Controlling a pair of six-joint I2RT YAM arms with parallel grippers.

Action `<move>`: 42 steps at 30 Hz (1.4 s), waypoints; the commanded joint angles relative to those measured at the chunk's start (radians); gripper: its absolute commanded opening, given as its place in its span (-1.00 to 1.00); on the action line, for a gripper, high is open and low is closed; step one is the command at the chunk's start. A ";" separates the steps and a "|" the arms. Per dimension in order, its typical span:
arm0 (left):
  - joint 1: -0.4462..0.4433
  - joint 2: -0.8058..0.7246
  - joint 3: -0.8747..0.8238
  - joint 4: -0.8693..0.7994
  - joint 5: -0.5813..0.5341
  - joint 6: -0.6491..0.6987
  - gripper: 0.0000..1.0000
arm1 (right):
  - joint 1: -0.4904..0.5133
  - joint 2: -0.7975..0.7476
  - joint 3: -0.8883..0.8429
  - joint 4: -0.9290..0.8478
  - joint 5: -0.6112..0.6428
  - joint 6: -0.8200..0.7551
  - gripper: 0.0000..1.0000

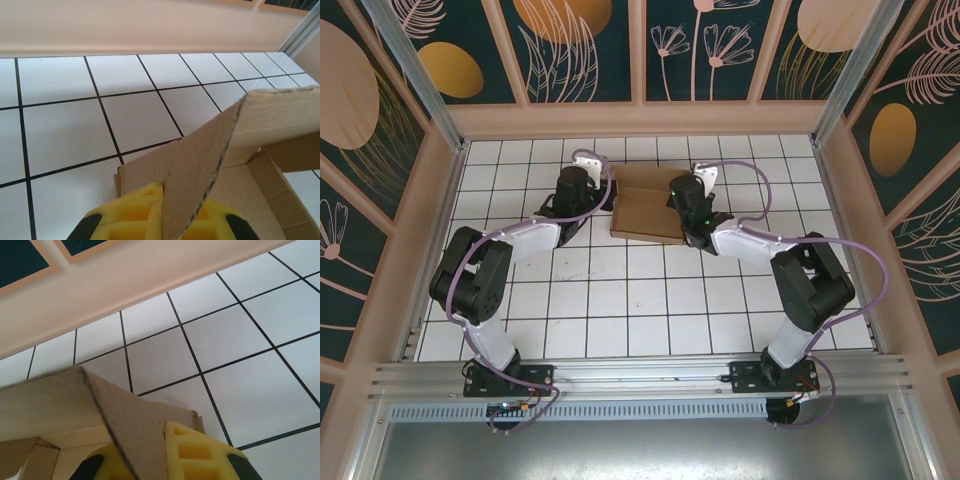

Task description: Fold the paper box

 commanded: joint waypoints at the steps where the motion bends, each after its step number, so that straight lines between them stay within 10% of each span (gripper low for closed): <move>1: -0.012 -0.010 -0.023 0.075 -0.031 -0.052 -1.00 | 0.012 -0.053 -0.055 0.121 0.049 0.034 -1.00; 32: -0.078 -0.004 -0.281 0.385 -0.147 -0.108 -1.00 | 0.093 -0.118 -0.390 0.492 0.132 0.008 -0.97; 37: -0.080 0.000 -0.288 0.380 -0.157 -0.088 -1.00 | 0.096 -0.138 -0.393 0.500 0.122 -0.042 -0.84; 42: -0.080 -0.003 -0.286 0.357 -0.191 -0.057 -1.00 | 0.095 -0.205 -0.408 0.512 0.074 -0.094 -0.25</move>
